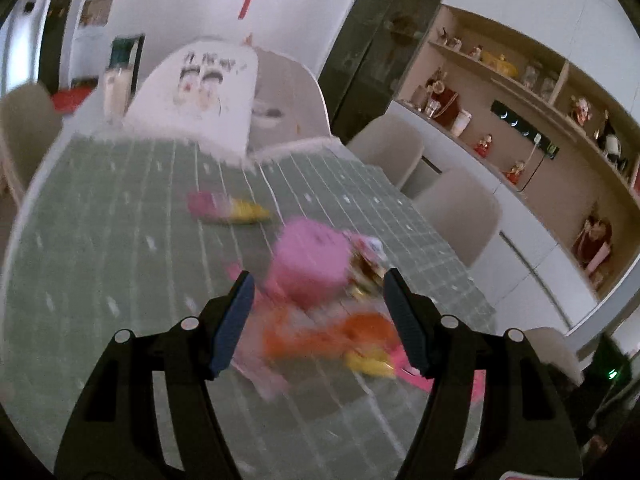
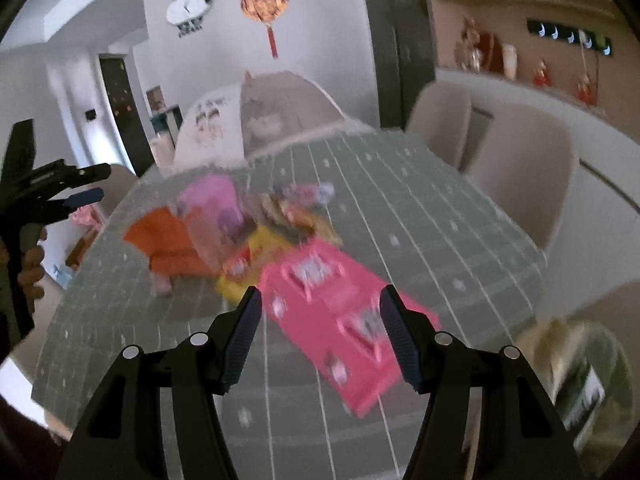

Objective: Collect trash
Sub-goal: 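Grasp the yellow-pink snack bar with the left tool while the right tool approaches the pink tissue packet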

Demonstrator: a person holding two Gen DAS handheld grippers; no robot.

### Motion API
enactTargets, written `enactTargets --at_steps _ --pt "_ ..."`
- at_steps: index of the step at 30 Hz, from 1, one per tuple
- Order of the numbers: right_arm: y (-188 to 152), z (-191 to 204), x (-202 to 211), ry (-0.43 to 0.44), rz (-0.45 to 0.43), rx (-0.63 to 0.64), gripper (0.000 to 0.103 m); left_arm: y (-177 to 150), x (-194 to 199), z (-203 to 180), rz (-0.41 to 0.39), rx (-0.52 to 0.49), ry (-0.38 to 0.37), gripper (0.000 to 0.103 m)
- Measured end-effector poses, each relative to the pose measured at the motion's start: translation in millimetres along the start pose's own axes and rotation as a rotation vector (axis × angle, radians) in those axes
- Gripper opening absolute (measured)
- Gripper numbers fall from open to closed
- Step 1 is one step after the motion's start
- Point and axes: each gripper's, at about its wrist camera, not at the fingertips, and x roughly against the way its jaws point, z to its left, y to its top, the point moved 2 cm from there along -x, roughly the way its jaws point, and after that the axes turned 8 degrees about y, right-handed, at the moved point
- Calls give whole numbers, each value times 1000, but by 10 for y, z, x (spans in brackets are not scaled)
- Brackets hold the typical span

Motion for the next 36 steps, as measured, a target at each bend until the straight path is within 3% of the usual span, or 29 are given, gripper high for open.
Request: enactTargets --at_steps 3,8,13,16,19,22,25,27,29,32,36 --pt "269 54 -196 44 -7 7 58 339 -233 162 -18 -166 -5 63" --pt "656 67 -569 104 44 11 58 582 -921 381 56 -377 -1 63" --pt "966 -27 -832 49 74 82 58 631 -1605 458 110 -543 -31 63" --pt "1080 -140 -991 -25 91 91 58 682 -1997 515 126 -556 -80 63" --pt "1218 -370 -1257 -23 113 68 58 741 -2342 599 161 -536 -123 62" --pt "1325 -499 -1514 29 139 81 58 756 -2622 706 213 -520 -176 61" --pt "1445 -554 -1842 81 181 163 58 704 -2727 721 268 -568 -240 61" --pt "1499 -587 -2007 105 198 186 58 623 -2786 692 304 -637 -238 61" --pt "1546 -613 -2165 124 207 199 58 576 -2832 665 320 -677 -223 55" --pt "1575 -614 -2391 150 229 236 58 539 -2832 669 336 -666 -202 49" --pt "1554 -562 -2594 203 265 285 58 518 -2872 668 366 -669 -150 55"
